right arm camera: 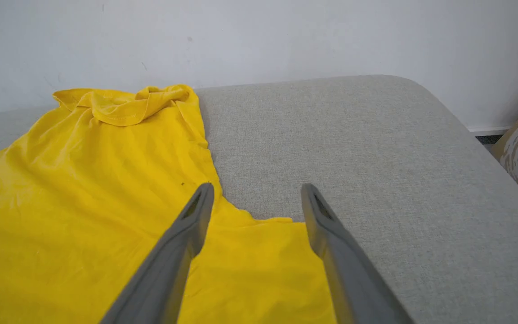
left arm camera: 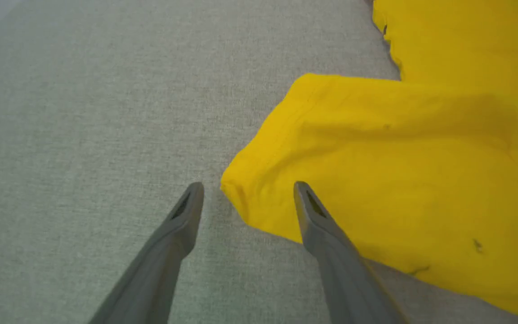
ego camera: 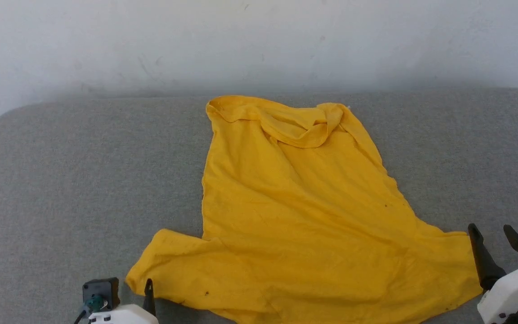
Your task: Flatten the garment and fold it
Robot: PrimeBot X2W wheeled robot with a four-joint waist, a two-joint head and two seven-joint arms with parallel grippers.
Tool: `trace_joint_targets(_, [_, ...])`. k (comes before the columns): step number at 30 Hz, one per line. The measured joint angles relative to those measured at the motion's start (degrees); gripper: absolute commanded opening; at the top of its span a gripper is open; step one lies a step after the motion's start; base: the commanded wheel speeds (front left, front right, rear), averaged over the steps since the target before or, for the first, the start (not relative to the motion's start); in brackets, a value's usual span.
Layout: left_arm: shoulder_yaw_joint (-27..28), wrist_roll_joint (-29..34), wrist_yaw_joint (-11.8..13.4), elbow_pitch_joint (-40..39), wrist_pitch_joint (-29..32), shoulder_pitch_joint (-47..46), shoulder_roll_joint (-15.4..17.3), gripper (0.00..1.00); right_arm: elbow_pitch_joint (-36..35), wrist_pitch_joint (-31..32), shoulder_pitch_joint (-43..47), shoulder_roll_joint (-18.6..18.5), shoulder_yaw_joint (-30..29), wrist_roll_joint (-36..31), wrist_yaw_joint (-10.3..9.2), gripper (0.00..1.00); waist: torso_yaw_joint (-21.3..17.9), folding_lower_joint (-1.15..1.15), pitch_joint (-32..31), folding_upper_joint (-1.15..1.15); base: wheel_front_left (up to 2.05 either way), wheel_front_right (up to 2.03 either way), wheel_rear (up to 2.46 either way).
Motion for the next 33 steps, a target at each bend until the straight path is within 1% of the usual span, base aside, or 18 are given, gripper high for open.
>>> trace_joint_targets(3, [-0.4,1.4,2.1,-2.8,5.2,1.3,0.6,1.00,0.2,-0.2,0.2,0.5,0.0,-0.1,0.00,1.00,0.1,0.00,0.4,0.00,0.00,0.00,0.00])
trace_joint_targets(5, [-0.6,1.5,2.3,-4.6,7.5,1.4,0.8,1.00,0.3,-0.5,0.2,0.7,0.0,-0.5,0.00,1.00,0.1,0.00,0.7,0.00,0.00,0.00,0.00])
trace_joint_targets(10, [-0.6,1.5,2.7,-5.6,9.2,1.3,1.4,1.00,1.0,-0.6,0.2,1.4,0.3,-1.0,0.00,1.00,0.0,0.00,1.6,0.00,0.00,0.00,0.00])
trace_joint_targets(13, [-0.5,1.5,3.0,-4.3,10.3,0.9,1.7,1.00,1.2,-0.7,0.1,1.5,0.7,-1.0,0.00,1.00,-0.2,0.00,2.4,0.00,0.00,0.00,0.00])
trace_joint_targets(17, [-0.3,0.9,2.9,-2.3,10.1,-0.7,2.1,1.00,1.4,-0.9,-0.3,1.6,0.9,-1.0,0.00,1.00,-0.7,0.00,3.5,0.00,0.00,0.00,0.00])
trace_joint_targets(20, [-0.1,-0.3,1.6,-0.7,9.7,-1.8,2.4,1.00,1.7,-0.1,-0.6,1.6,0.6,-1.4,0.00,1.00,-1.2,0.00,4.2,0.00,0.00,0.00,0.00])
trace_joint_targets(21, [-0.3,-0.8,0.8,-0.3,9.9,-2.0,2.6,0.44,1.7,0.5,-0.6,1.6,0.5,-1.5,0.00,1.00,-1.3,0.00,4.4,0.00,0.00,0.00,0.00])
trace_joint_targets(22, [-0.3,-1.3,0.0,0.0,9.9,-2.2,2.8,0.00,1.8,1.1,-0.5,1.7,0.3,-1.5,0.00,1.00,-1.5,0.00,4.5,0.00,0.00,0.00,0.00])
trace_joint_targets(24, [-0.1,-2.7,-1.3,0.3,9.6,-2.7,2.9,0.00,1.9,2.6,-0.4,2.0,-0.6,-1.5,0.00,1.00,-1.7,0.00,4.5,0.00,0.00,0.00,0.00])
trace_joint_targets(26, [0.3,-3.2,-1.5,0.7,7.7,-2.7,2.6,0.00,2.0,4.6,0.1,2.2,-1.9,-2.0,0.00,1.00,-1.7,0.00,4.1,0.01,0.00,0.00,0.00])
trace_joint_targets(29, [1.2,-3.3,-0.7,0.5,4.3,-2.4,2.0,0.00,2.0,7.9,1.5,2.7,-3.8,-2.5,0.00,1.00,-1.5,0.00,3.3,0.01,0.00,0.00,0.00])
trace_joint_targets(33, [2.7,-3.5,0.7,-2.8,0.2,-2.1,1.7,0.00,2.6,12.0,3.0,3.4,-6.0,-3.5,-0.01,1.00,-1.0,0.00,2.2,0.01,0.00,0.00,0.00])
